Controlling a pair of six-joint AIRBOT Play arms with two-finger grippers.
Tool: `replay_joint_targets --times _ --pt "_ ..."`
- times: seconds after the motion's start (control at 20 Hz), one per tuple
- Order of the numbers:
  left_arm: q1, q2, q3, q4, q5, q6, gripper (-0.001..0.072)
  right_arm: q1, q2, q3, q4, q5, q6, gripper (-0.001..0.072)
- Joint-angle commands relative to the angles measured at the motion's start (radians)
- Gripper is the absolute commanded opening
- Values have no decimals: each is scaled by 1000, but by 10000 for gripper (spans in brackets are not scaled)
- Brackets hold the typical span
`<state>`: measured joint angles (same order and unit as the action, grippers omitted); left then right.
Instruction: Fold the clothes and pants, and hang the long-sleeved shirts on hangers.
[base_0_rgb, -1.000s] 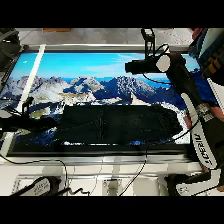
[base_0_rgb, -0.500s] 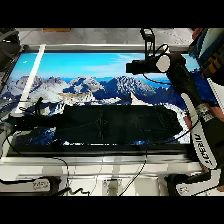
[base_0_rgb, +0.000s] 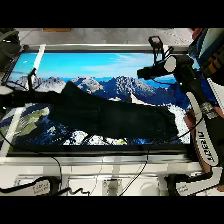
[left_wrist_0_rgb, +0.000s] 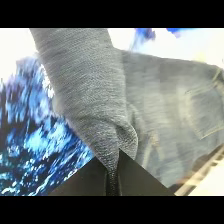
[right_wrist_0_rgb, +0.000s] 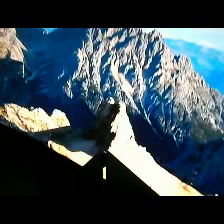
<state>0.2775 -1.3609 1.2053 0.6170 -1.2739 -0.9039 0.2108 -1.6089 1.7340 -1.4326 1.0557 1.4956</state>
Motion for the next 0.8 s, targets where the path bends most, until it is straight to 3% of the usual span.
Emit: replay_joint_targets --times 0.0,0.2,0.35,0.6,0.75 --pt "-68 117 119 155 33 -210 25 -6 -1 -126 177 6 -87 36" --pt "-264 209 122 441 147 -378 26 113 -37 -329 437 -208 -111 36" --pt "-392 205 122 451 231 -525 27 266 -111 -348 586 -372 -77 36" --pt "-492 196 122 446 376 -615 27 511 -169 -347 616 -656 59 35" --pt "-516 173 122 440 376 -619 28 533 -172 -348 581 -706 101 35"
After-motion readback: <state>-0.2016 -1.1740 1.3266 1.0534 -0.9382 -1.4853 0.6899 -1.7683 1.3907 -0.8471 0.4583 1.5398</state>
